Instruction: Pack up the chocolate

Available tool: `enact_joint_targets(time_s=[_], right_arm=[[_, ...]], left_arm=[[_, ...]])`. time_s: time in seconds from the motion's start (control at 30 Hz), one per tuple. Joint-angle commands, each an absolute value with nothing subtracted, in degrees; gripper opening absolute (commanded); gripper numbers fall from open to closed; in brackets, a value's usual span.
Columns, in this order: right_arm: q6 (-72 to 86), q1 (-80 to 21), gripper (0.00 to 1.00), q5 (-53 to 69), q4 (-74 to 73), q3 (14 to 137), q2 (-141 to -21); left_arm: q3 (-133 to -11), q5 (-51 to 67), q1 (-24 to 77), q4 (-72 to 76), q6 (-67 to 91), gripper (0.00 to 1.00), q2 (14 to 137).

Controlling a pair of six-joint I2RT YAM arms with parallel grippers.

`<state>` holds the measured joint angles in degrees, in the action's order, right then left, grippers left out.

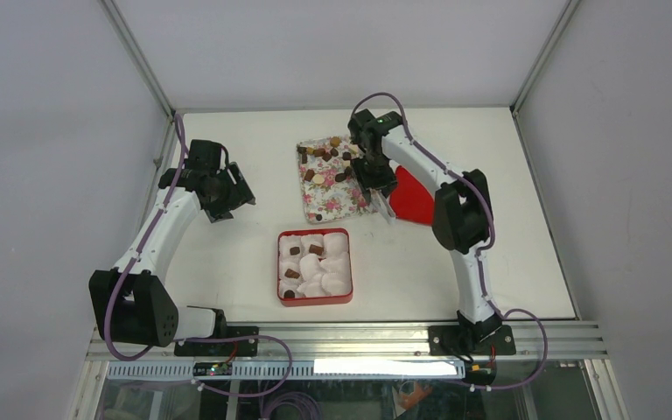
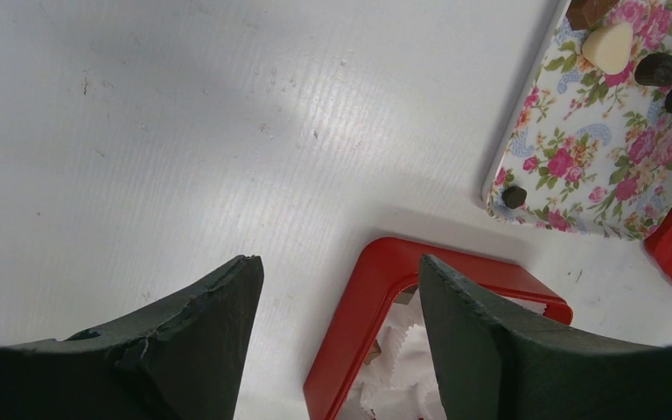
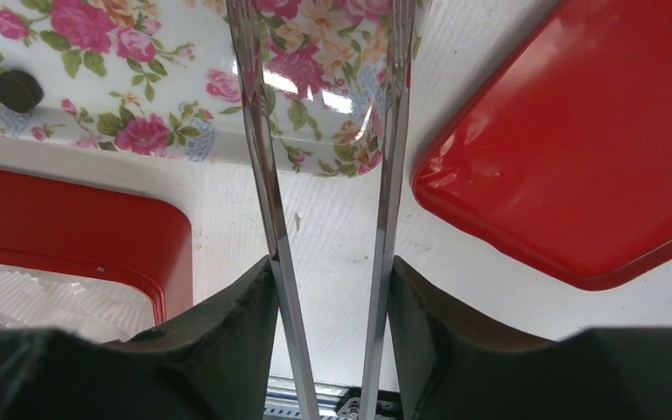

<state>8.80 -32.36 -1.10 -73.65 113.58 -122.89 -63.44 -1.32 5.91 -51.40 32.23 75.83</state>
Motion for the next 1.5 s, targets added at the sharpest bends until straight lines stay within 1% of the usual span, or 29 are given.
enact_joint_targets(time_s=[0.0,0.5,0.6,0.67,0.77,0.83,0.93,1.07,1.27,1.47], right_arm=[[7.9,-31.8,0.5,-1.3,-73.3,117.0,-123.6],[7.1,-31.0,0.51,-1.1,-73.1,121.6,-130.2],[7.1,-30.6,0.5,-0.5,-72.8,121.8,-130.3],[7.1,-30.6,0.46,-0.4,-72.2,121.4,-130.0],[7.2,-30.6,0.34,-0.4,-71.2,120.3,-128.9],[7.1,-30.6,0.25,1.9,-70.7,119.3,-127.9],[7.2,-30.6,0.16,3.0,-69.7,117.0,-125.5],[7.5,-30.6,0.12,4.2,-68.8,113.4,-120.4],[8.0,-31.6,0.11,7.8,-69.1,105.9,-111.3],[8.3,-36.4,0.1,11.6,-70.1,98.2,-102.2]], left_arm=[[-65.2,-1.3,5.6,-50.6,31.7,0.68,73.8],[-65.0,-1.7,5.6,-50.7,31.5,0.68,74.4],[-65.1,-1.9,5.6,-50.7,31.5,0.68,74.5],[-65.2,-1.9,5.6,-50.7,31.5,0.68,74.4],[-65.2,-1.8,5.6,-50.7,31.6,0.68,74.5],[-65.2,-1.8,5.6,-50.7,31.5,0.68,74.5],[-65.2,-2.5,5.6,-50.8,31.2,0.68,74.3],[-65.4,-2.6,5.6,-50.8,31.2,0.68,74.1],[-65.8,-3.4,5.6,-50.9,31.0,0.68,74.3],[-66.3,-3.6,5.5,-50.8,30.9,0.68,74.6]])
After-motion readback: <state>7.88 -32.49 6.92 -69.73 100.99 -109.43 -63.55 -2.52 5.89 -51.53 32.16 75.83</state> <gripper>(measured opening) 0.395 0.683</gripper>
